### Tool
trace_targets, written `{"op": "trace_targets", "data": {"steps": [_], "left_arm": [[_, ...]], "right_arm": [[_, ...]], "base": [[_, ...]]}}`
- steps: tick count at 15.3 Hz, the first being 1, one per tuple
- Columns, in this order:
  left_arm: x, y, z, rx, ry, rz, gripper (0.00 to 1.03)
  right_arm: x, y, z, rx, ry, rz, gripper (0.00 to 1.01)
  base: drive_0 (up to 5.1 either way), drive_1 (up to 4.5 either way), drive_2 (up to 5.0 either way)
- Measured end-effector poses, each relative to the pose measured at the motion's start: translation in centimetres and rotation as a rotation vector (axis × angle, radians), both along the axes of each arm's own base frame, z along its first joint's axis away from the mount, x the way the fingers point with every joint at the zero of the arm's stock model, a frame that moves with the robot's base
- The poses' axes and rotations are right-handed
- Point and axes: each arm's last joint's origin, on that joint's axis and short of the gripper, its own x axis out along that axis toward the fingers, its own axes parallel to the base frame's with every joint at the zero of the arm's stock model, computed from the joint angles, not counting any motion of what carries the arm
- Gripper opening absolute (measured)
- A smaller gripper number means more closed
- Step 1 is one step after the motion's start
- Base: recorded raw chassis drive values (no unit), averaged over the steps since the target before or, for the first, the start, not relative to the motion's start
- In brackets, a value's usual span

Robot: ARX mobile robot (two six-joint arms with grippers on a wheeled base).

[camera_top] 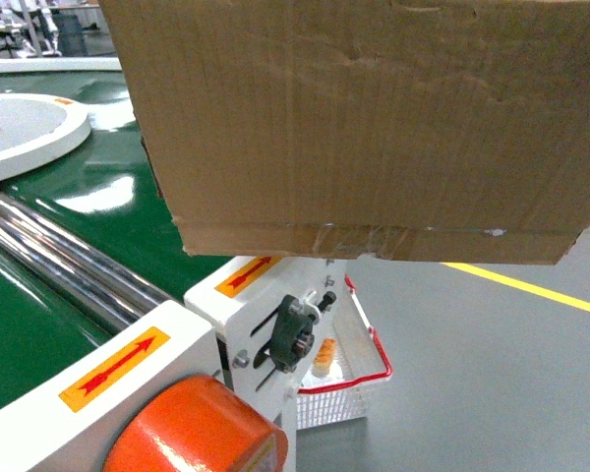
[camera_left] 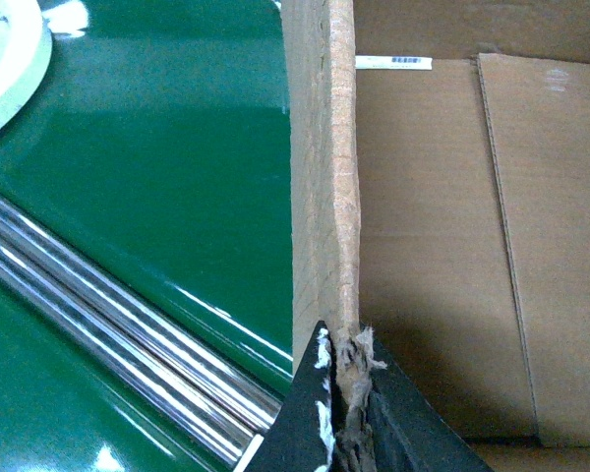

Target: Sort boxes to right shelf from conveyor

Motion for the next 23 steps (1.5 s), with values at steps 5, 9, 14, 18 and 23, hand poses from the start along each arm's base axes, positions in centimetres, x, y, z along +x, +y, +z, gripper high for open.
{"op": "trace_targets", "data": {"steps": [5, 9, 14, 18, 23], "left_arm": [[0.00, 0.00, 0.00, 0.000, 0.000, 0.000, 0.02], [-0.21, -0.02, 0.45, -0.008, -0.020, -0.001, 0.02], [-0.13, 0.00, 0.27, -0.004, -0.010, -0.001, 0.02], [-0.01, -0.05, 0.09, -0.001, -0.005, 0.000, 0.02], [-0.16, -0.09, 0.16, 0.000, -0.002, -0.003, 0.02]], "right_arm": [[-0.01, 0.00, -0.01, 0.000, 0.002, 0.000, 0.02], [-0.24, -0.02, 0.45, 0.000, -0.018, 0.001, 0.02], [-0.25, -0.02, 0.38, -0.001, -0.012, 0.001, 0.02], [-0.04, 0.00, 0.08, -0.001, -0.004, 0.001, 0.02], [-0.16, -0.01, 0.14, -0.002, 0.000, 0.001, 0.02]], "base": [[-1.4, -1.36, -1.4], [-1.4, -1.36, -1.4], [-1.4, -1.36, -1.4], [-1.4, -1.36, -1.4], [-1.4, -1.36, -1.4]]}}
